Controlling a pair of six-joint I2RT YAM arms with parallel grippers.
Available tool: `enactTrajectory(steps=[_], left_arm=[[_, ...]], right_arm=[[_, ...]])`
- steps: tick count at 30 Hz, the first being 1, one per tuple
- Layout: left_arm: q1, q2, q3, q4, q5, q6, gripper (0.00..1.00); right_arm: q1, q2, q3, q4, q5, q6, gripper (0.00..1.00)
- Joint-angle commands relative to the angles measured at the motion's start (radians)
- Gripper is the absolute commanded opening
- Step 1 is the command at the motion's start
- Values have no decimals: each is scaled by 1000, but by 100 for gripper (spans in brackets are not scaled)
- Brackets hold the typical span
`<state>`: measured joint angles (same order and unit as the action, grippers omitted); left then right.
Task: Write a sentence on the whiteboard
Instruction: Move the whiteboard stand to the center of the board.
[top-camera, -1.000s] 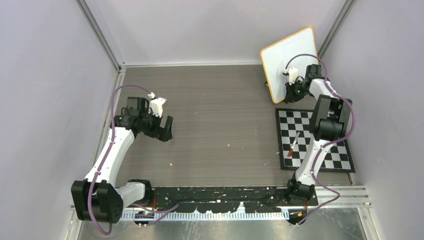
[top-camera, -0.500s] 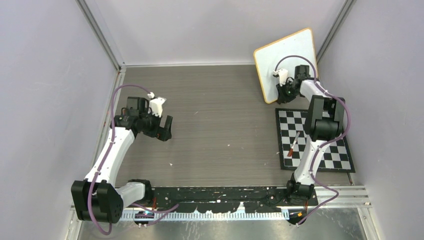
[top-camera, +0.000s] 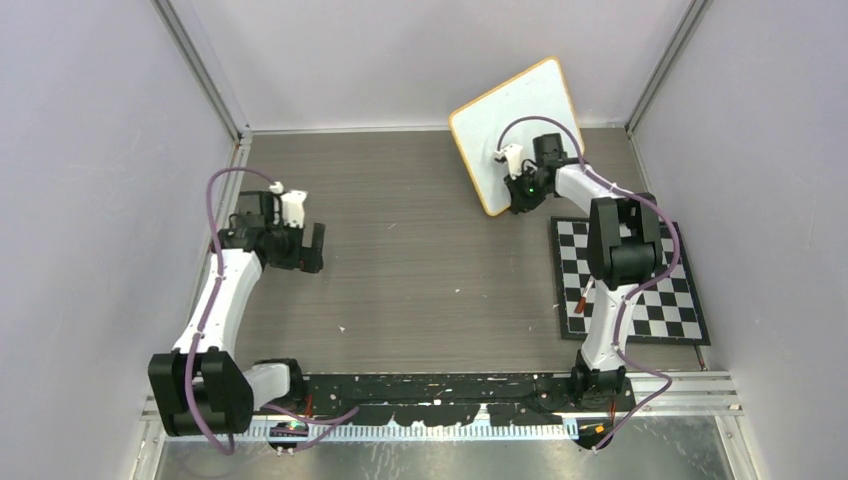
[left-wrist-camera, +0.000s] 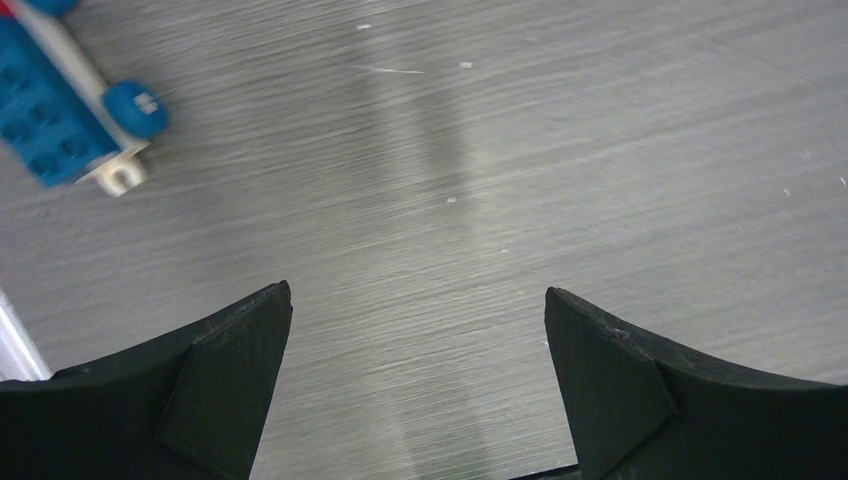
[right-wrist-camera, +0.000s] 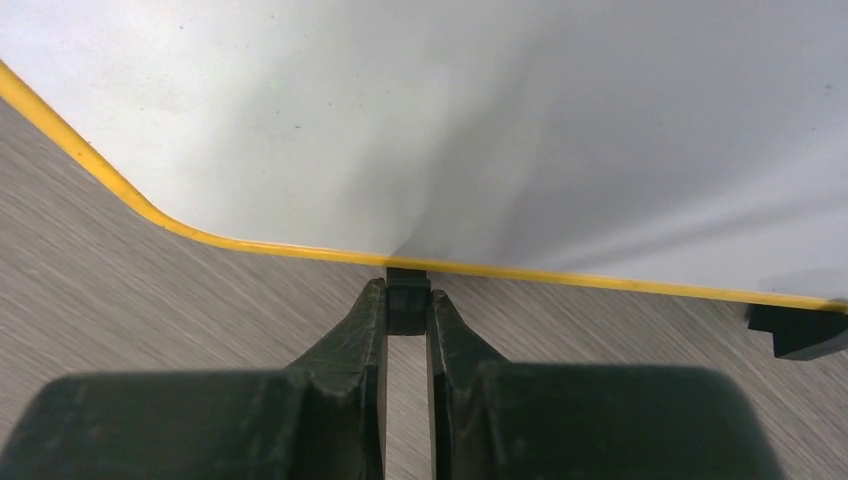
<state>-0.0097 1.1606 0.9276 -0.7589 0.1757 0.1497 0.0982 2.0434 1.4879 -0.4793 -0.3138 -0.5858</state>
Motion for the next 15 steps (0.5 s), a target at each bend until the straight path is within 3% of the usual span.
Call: enactTrajectory(steps=[1, 4, 15], left_arm=[[142, -1, 50, 21, 66, -27, 100], [203, -14, 46, 21, 121, -31, 100], [213, -15, 43, 35, 88, -36, 100]], right_arm=[[93, -86, -35, 30, 7, 49, 0], [150, -107, -67, 43, 48, 80, 0], [338, -200, -215, 50, 73, 210, 0]])
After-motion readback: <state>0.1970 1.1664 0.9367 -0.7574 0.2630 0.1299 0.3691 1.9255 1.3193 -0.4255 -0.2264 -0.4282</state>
